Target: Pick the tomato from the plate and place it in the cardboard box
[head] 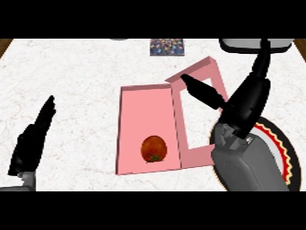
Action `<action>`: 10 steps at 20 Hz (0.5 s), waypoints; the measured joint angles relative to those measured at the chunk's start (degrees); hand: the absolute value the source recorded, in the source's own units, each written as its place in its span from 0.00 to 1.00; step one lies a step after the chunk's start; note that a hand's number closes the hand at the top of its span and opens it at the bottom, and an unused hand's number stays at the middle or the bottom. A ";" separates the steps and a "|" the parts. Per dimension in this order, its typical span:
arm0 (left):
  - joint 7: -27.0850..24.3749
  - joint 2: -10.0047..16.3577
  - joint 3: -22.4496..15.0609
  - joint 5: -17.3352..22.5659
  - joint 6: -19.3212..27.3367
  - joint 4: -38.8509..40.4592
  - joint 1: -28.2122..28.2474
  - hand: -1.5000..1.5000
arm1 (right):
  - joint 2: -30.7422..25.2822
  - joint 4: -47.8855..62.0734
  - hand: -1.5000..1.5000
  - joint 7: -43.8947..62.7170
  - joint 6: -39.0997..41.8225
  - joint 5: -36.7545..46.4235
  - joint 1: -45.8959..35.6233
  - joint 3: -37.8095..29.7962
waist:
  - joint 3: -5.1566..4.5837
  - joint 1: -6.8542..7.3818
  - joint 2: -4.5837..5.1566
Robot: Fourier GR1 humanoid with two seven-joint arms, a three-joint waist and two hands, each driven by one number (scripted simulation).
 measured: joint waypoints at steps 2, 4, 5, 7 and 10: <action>-0.64 -0.10 0.36 0.15 0.11 0.02 0.82 0.50 | 0.01 -5.45 0.00 0.52 -0.41 1.88 4.73 -0.62 | -0.02 -0.67 -0.17; -0.93 0.10 1.11 0.63 -0.17 0.70 0.47 0.50 | -0.70 -11.22 0.00 0.06 -0.99 1.48 10.18 -1.16 | -0.02 -1.05 -0.17; -0.88 0.11 1.19 0.50 -0.10 0.73 0.51 0.50 | -1.35 -14.57 0.00 -0.14 -1.09 1.05 13.04 -1.45 | -0.01 -1.24 -0.20; -0.12 -0.27 0.85 0.18 0.19 -0.43 0.78 0.50 | -3.08 -21.53 0.00 -0.76 -1.08 -0.58 18.85 -1.64 | 0.00 -1.32 -0.23; 0.97 -0.06 1.13 0.31 -0.26 -0.95 0.36 0.50 | -6.65 -31.17 0.00 -2.34 -1.08 -4.98 28.32 -1.80 | 0.02 -1.32 -0.19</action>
